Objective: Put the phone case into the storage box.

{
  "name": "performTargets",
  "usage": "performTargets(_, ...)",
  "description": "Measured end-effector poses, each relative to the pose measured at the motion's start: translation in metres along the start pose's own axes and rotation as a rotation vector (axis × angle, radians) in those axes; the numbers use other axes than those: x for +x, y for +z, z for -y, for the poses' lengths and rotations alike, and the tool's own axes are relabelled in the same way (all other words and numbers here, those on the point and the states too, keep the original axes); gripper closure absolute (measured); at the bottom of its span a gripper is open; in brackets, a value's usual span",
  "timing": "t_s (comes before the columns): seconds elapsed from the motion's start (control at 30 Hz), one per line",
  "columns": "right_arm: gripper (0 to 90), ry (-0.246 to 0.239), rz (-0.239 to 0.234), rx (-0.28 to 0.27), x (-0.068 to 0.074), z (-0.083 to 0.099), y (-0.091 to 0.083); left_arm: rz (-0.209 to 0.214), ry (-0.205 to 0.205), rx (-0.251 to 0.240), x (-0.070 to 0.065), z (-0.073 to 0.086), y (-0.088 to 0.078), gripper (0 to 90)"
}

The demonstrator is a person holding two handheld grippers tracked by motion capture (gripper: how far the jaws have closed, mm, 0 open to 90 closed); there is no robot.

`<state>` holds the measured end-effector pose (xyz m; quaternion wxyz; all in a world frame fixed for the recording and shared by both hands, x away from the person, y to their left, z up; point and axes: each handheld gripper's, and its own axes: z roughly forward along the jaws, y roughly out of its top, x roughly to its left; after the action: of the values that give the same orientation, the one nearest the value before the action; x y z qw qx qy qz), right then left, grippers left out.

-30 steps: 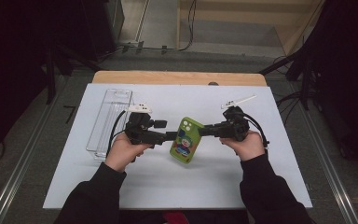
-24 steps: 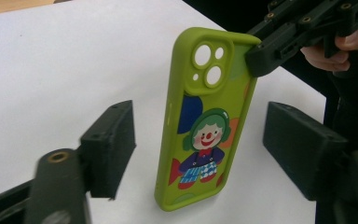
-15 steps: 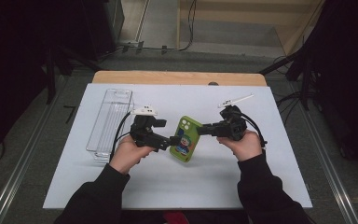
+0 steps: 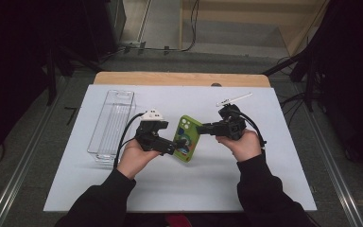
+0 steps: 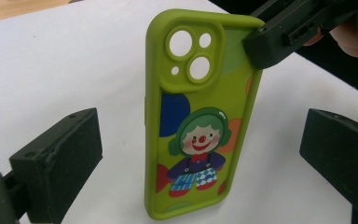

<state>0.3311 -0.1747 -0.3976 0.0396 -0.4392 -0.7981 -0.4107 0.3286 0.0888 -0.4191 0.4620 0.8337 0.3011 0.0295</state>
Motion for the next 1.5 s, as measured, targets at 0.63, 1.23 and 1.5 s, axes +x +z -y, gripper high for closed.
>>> performTargets(0.63, 74.7, -0.014, -0.023, 0.005, 0.016, -0.012, 0.014, -0.113, 0.017, 0.005, -0.009, 0.001, 0.009, 0.0)
performTargets(1.23, 74.6, -0.018, -0.057, 0.009, 0.026, -0.01, 0.023, -0.18, 0.028, 0.044, -0.012, 0.004, 0.02, 1.5)
performTargets(1.5, 74.6, -0.003, -0.064, 0.007, 0.028, -0.009, 0.024, -0.173, 0.016, 0.022, -0.009, 0.008, 0.022, 11.7)
